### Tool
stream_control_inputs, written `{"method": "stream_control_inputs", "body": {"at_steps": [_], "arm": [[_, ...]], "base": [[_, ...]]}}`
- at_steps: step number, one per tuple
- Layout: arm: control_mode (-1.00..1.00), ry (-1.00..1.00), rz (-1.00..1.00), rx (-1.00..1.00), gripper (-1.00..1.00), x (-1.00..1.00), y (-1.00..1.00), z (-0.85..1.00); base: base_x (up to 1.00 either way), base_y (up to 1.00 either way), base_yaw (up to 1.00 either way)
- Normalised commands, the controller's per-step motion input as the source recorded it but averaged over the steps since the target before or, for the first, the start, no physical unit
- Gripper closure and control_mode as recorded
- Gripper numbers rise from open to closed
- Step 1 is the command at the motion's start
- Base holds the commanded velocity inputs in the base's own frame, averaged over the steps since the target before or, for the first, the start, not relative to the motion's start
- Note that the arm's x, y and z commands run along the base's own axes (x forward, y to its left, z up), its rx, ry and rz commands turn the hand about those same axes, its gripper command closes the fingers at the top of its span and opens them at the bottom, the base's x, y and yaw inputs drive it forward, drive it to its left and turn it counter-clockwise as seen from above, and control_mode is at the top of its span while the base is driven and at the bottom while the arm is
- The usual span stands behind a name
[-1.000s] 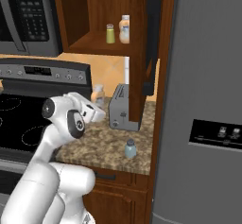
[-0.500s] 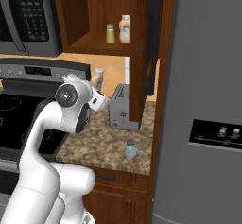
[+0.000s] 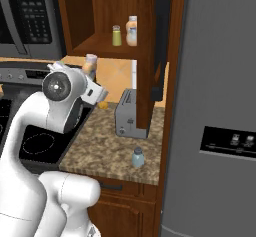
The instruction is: Put the shaker and condiment bottle from the counter next to their counterparts in the cabinet.
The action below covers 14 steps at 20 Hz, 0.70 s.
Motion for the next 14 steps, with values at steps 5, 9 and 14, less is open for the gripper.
{"method": "stream_control_inputs", "body": {"at_steps": [5,9,14], "arm": [[-1.00,-0.22,-0.01,0.00,1.00,-0.22,0.00,0.87],[-1.00,-0.12,-0.03,-0.04,1.00,0.21,0.00,0.46],[-1.00,0.02,-0.02,-0.01,1.00,0.10,-0.10,0.40]], "base": [[0.00,0.00,0.00],[0.00,0.00,0.00],[0.00,0.00,0.00]]}}
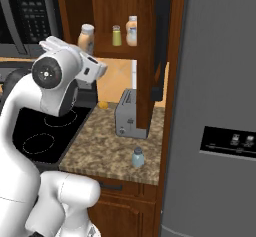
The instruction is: Put the shaker and condiment bottle from the counter next to their counterparts in the cabinet.
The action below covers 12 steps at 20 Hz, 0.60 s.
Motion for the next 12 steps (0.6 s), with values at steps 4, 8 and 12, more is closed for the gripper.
{"method": "stream_control_inputs", "body": {"at_steps": [4,8,12], "arm": [[-1.00,0.00,-0.11,-0.08,1.00,0.13,-0.16,0.18],[-1.00,-0.01,-0.11,-0.11,1.00,0.35,-0.02,-0.02],[-1.00,-0.01,-0.02,-0.22,1.00,0.07,0.00,-0.32]], "base": [[0.00,0.00,0.00],[0.00,0.00,0.00],[0.00,0.00,0.00]]}}
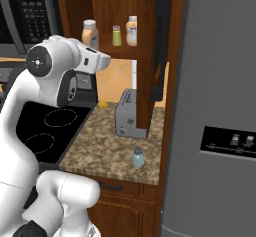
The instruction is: Put the shaker and condiment bottle from the counter next to their counterparts in the cabinet.
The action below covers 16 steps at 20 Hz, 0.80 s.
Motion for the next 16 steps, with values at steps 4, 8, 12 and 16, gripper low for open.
{"method": "stream_control_inputs", "body": {"at_steps": [4,8,12,16], "arm": [[-1.00,0.00,0.00,-0.07,1.00,0.28,-0.18,-0.01],[-1.00,0.06,-0.09,-0.04,1.00,0.62,-0.12,0.25],[-1.00,0.16,-0.13,-0.10,1.00,0.79,0.00,0.03],[-1.00,0.08,-0.06,-0.10,1.00,0.62,-0.19,-0.02]], "base": [[0.00,0.00,0.00],[0.00,0.00,0.00],[0.00,0.00,0.00],[0.00,0.00,0.00]]}}
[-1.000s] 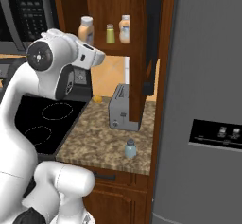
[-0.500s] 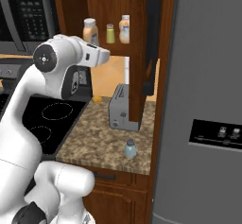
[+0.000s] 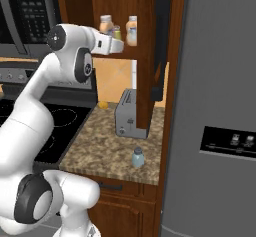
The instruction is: Put the shaker and condiment bottle from the counter next to their counterparts in the cabinet.
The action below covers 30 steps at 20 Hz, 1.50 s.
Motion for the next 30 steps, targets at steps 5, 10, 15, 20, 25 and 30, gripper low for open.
{"method": "stream_control_inputs", "body": {"at_steps": [5,10,15,20,25,30], "arm": [[-1.00,0.00,0.00,-0.04,1.00,0.06,-0.15,-0.04],[-1.00,0.01,0.00,-0.03,1.00,0.13,-0.14,-0.27],[-1.00,0.00,0.00,-0.01,1.00,0.29,-0.22,-0.14],[-1.00,0.00,0.00,0.00,1.00,0.36,-0.14,0.00],[-1.00,0.00,-0.01,0.00,1.00,0.41,0.00,-0.03],[-1.00,0.01,-0.01,0.00,1.00,0.55,-0.03,-0.07]], "base": [[0.00,0.00,0.00],[0.00,0.00,0.00],[0.00,0.00,0.00],[0.00,0.00,0.00],[0.00,0.00,0.00],[0.00,0.00,0.00]]}}
